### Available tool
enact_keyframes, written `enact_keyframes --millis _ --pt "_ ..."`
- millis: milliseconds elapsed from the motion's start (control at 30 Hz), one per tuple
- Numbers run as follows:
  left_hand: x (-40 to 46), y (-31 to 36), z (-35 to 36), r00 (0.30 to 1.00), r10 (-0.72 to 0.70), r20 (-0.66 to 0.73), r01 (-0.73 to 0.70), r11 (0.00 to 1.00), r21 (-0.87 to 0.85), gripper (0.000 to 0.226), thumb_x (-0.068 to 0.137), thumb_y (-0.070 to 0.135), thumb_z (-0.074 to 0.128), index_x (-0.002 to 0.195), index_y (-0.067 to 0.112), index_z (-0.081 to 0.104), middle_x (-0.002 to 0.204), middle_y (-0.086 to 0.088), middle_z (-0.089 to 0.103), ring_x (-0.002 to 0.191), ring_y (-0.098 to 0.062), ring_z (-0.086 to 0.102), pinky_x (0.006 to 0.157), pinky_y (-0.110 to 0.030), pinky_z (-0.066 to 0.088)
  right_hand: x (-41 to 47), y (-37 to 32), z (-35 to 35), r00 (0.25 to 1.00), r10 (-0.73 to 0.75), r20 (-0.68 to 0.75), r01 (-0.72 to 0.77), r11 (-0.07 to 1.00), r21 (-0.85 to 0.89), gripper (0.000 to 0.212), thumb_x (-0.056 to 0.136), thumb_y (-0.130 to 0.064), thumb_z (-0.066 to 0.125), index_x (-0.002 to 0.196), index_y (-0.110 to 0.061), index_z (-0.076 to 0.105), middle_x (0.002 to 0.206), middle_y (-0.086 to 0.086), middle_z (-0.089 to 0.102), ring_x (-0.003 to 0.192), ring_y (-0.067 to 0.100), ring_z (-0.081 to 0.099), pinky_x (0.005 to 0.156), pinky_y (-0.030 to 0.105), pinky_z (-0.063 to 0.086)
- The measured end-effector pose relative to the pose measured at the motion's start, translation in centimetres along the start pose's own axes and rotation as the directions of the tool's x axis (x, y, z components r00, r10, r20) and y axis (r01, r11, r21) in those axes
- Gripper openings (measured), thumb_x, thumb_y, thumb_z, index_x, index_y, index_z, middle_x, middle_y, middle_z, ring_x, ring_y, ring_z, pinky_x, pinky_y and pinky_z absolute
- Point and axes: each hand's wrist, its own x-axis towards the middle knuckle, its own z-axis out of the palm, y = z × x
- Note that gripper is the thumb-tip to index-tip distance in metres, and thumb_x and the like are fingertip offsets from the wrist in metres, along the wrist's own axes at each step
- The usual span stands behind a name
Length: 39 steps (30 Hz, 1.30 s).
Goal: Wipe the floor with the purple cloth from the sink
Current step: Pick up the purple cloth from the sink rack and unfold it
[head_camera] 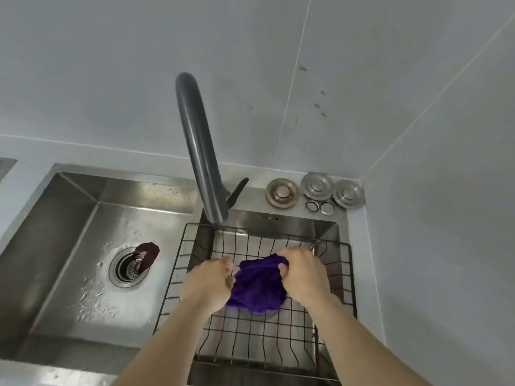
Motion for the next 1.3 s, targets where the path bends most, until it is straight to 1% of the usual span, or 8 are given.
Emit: enact_keyframes --millis 167,367,533,633,800,900,1100,1300 --pt "2.1 -0.2 1.7 0.997 -0.064 0.034 0.062 0.996 0.061 0.028 0.096 0.035 0.06 0.124 0.033 0.062 0.123 0.008 0.07 0.111 -0.023 0.067 0.092 -0.039 0.054 1.8 0.7 1.7 0.998 -0.005 0.063 0.008 0.998 -0.055 0.035 0.094 -0.022 0.064 0.128 -0.029 0.064 0.12 -0.003 0.066 0.11 0.022 0.062 0.091 0.039 0.055" --pt "2.7 -0.5 2.8 0.998 -0.063 0.002 0.063 0.997 0.054 0.013 0.097 0.031 0.058 0.105 0.031 0.067 0.114 0.006 0.068 0.104 -0.023 0.066 0.083 -0.035 0.048 2.6 1.1 2.4 0.999 0.003 0.038 0.0 0.997 -0.077 0.031 0.097 -0.018 0.059 0.126 -0.029 0.066 0.118 -0.001 0.067 0.108 0.022 0.062 0.088 0.038 0.054" --pt "2.3 -0.6 2.1 0.997 -0.071 -0.013 0.071 0.997 -0.005 0.015 0.099 0.031 0.05 0.11 0.028 0.06 0.108 0.005 0.074 0.1 -0.025 0.067 0.079 -0.035 0.046 2.2 0.7 2.5 0.999 -0.027 0.037 0.032 0.989 -0.142 0.019 0.096 -0.018 0.06 0.111 -0.025 0.071 0.105 0.0 0.067 0.099 0.023 0.062 0.077 0.036 0.053" --pt "1.6 -0.7 1.4 0.999 -0.038 -0.029 0.037 0.998 -0.058 0.015 0.1 0.031 0.045 0.111 0.027 0.056 0.104 0.004 0.074 0.094 -0.025 0.068 0.079 -0.037 0.051 1.3 0.1 2.6 0.999 -0.027 0.039 0.034 0.979 -0.201 0.015 0.091 -0.013 0.063 0.102 -0.021 0.071 0.101 0.0 0.062 0.096 0.022 0.061 0.075 0.037 0.055" --pt "-0.5 -0.3 0.3 0.99 0.104 -0.094 -0.115 0.986 -0.119 0.007 0.102 0.028 0.039 0.102 0.026 0.046 0.078 0.006 0.066 0.073 -0.019 0.063 0.066 -0.035 0.045 -0.9 -0.5 2.9 0.996 -0.087 0.025 0.09 0.979 -0.184 0.024 0.09 -0.01 0.062 0.114 -0.01 0.063 0.119 0.002 0.053 0.11 0.023 0.054 0.085 0.04 0.056" --pt "-2.3 -0.4 -0.5 0.975 0.151 -0.161 -0.175 0.973 -0.148 0.006 0.102 0.024 0.038 0.099 0.023 0.044 0.07 0.006 0.058 0.066 -0.017 0.059 0.061 -0.036 0.044 -2.6 -1.3 2.3 0.996 -0.092 0.021 0.094 0.988 -0.122 0.021 0.093 -0.013 0.058 0.113 -0.012 0.054 0.113 0.002 0.059 0.103 0.022 0.057 0.081 0.036 0.053" --pt "-5.7 -1.6 -3.5 0.928 0.24 -0.284 -0.27 0.96 -0.072 0.008 0.102 0.022 0.039 0.097 0.025 0.044 0.079 0.006 0.058 0.07 -0.018 0.06 0.068 -0.04 0.051 -6.5 -3.2 -0.8 0.993 0.015 -0.12 -0.021 0.999 -0.044 0.014 0.096 -0.013 0.055 0.106 -0.014 0.045 0.092 0.004 0.063 0.075 0.02 0.057 0.063 0.035 0.046" --pt "-10.2 -2.1 -7.3 0.874 0.285 -0.394 -0.328 0.944 -0.046 0.012 0.101 0.018 0.037 0.096 0.028 0.039 0.079 0.01 0.051 0.07 -0.019 0.058 0.068 -0.042 0.054 -10.1 -5.6 -4.4 0.962 -0.145 -0.233 0.125 0.987 -0.097 0.019 0.101 -0.018 0.051 0.12 -0.02 0.048 0.106 -0.002 0.059 0.083 0.02 0.064 0.068 0.036 0.054"
